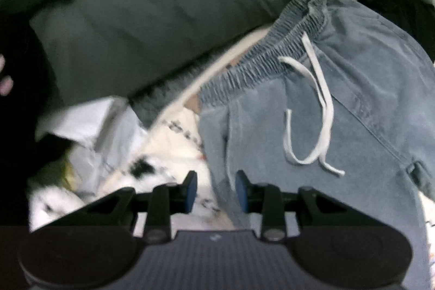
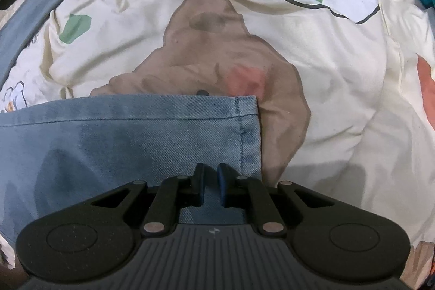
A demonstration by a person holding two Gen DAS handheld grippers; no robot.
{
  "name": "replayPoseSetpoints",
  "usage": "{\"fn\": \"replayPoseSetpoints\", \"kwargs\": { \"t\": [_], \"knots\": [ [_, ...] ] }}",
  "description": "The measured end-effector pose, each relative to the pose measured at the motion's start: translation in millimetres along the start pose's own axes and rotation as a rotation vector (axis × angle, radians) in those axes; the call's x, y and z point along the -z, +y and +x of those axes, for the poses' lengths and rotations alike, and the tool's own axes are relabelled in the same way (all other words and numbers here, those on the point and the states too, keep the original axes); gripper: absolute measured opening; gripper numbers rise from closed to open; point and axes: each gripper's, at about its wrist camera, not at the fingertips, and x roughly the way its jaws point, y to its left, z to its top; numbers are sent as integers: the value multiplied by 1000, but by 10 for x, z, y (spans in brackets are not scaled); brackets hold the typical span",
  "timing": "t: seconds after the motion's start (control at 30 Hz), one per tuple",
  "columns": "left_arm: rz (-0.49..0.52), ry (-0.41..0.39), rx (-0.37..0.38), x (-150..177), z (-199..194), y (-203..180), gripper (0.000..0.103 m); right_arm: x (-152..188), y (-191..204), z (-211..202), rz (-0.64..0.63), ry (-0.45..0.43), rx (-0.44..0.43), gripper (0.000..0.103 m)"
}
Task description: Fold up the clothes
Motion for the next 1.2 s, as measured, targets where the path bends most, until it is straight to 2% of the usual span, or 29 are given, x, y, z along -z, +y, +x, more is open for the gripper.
{"fn": "replayPoseSetpoints", "kwargs": {
  "t": [0.17, 0.27, 0.43, 0.57, 0.63, 0.83, 0.97, 1.2],
  "knots": [
    [40, 45, 39, 136, 212, -202, 28, -2, 49, -7, -30, 14, 27, 15],
    [8, 93, 79, 194, 389, -226, 23, 34, 39, -29, -26, 25, 37, 16],
    [-16, 150, 121, 277, 615, -240, 23, 135, -47, -79, 51, 37, 31, 17],
    [-50, 190, 150, 361, 795, -243, 23, 196, 8, -52, 35, 60, 44, 17],
    [-62, 204, 147, 402, 888, -235, 19, 212, 44, -38, 25, 69, 51, 17],
    [-68, 106, 89, 365, 962, -159, 14, 191, 130, -46, 3, 76, 58, 18],
    [-27, 50, 43, 220, 1007, -158, 10, 214, 140, -66, -1, 81, 67, 20],
    [-81, 56, 44, -185, 1159, -76, 6, 302, 83, -113, -3, 96, 102, 23]
  ]
}}
